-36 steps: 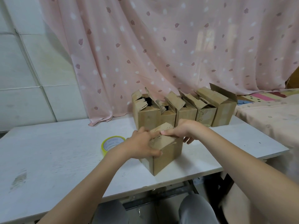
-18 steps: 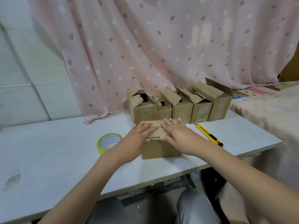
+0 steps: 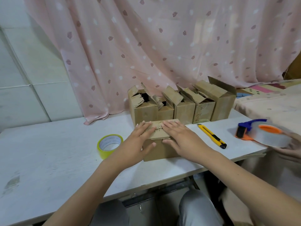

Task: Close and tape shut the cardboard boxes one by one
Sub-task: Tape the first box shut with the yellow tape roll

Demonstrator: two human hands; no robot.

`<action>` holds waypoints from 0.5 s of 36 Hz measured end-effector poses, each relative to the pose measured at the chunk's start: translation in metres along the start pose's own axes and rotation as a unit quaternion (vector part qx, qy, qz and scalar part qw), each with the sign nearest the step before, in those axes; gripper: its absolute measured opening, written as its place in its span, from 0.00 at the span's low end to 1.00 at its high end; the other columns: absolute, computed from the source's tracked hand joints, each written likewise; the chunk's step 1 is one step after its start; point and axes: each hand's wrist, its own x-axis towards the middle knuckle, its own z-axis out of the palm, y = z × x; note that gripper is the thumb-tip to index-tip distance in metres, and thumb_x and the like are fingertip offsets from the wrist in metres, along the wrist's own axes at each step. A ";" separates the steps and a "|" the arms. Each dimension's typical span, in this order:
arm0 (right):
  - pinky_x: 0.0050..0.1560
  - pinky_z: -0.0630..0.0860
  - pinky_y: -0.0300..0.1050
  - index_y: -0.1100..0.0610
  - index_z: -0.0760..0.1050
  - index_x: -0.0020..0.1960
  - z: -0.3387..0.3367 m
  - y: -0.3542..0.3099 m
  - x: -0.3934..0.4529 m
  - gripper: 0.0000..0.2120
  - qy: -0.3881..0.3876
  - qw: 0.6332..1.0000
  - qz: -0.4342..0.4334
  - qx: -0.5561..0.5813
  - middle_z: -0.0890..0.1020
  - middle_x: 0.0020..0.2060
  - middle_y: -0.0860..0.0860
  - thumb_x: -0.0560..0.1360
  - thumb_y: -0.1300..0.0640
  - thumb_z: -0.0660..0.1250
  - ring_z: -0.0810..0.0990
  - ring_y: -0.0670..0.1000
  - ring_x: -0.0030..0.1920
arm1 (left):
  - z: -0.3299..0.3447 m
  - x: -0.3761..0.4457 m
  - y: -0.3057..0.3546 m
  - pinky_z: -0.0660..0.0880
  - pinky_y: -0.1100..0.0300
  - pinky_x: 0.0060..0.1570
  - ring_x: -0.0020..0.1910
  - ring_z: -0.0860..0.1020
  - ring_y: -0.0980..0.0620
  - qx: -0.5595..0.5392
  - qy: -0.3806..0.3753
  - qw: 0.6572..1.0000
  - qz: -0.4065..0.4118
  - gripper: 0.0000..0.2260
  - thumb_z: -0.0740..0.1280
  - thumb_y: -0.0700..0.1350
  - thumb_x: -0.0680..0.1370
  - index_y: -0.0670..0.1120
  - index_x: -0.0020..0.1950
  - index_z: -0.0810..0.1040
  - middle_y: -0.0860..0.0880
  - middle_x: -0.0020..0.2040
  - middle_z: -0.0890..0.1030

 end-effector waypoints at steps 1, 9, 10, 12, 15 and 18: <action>0.74 0.39 0.34 0.56 0.58 0.80 0.002 0.000 0.000 0.30 0.003 1.000 0.003 0.003 0.59 0.80 0.50 0.83 0.44 0.57 0.53 0.49 0.80 | 0.000 0.001 0.000 0.44 0.62 0.77 0.78 0.45 0.61 0.000 0.000 1.000 -0.001 0.30 0.57 0.62 0.80 0.50 0.80 0.61 0.54 0.80 0.56; 0.70 0.38 0.29 0.51 0.60 0.80 -0.009 0.004 0.000 0.30 -0.018 0.995 0.041 0.085 0.59 0.79 0.44 0.82 0.40 0.57 0.52 0.43 0.79 | -0.002 0.003 0.003 0.56 0.57 0.76 0.78 0.55 0.52 0.025 0.009 1.000 -0.016 0.32 0.55 0.64 0.77 0.50 0.77 0.66 0.51 0.78 0.63; 0.73 0.42 0.32 0.51 0.61 0.79 -0.011 0.006 0.001 0.29 -0.020 0.994 0.047 0.102 0.61 0.79 0.44 0.82 0.40 0.57 0.53 0.44 0.79 | -0.002 0.004 0.005 0.57 0.57 0.75 0.78 0.56 0.51 0.034 0.012 0.999 -0.014 0.32 0.54 0.65 0.77 0.49 0.76 0.67 0.50 0.77 0.64; 0.78 0.50 0.42 0.51 0.63 0.78 -0.014 0.010 0.002 0.29 -0.019 0.992 0.054 0.113 0.64 0.78 0.45 0.82 0.39 0.56 0.55 0.45 0.78 | -0.003 0.006 0.007 0.61 0.55 0.74 0.75 0.59 0.49 0.046 0.018 0.999 -0.007 0.32 0.54 0.65 0.76 0.49 0.75 0.69 0.48 0.75 0.67; 0.78 0.55 0.47 0.52 0.65 0.78 -0.015 0.017 0.003 0.28 -0.016 0.993 0.058 0.098 0.65 0.77 0.47 0.83 0.40 0.56 0.58 0.46 0.78 | -0.002 0.010 0.011 0.59 0.59 0.72 0.73 0.59 0.51 0.052 0.019 0.998 0.002 0.32 0.54 0.65 0.76 0.50 0.76 0.68 0.48 0.73 0.67; 0.76 0.53 0.42 0.53 0.65 0.78 -0.017 0.022 0.002 0.27 -0.014 0.994 0.060 0.089 0.65 0.77 0.47 0.83 0.41 0.56 0.58 0.46 0.78 | 0.000 0.015 0.013 0.60 0.59 0.72 0.73 0.60 0.50 0.049 0.018 0.999 -0.001 0.33 0.55 0.66 0.76 0.51 0.76 0.68 0.47 0.72 0.67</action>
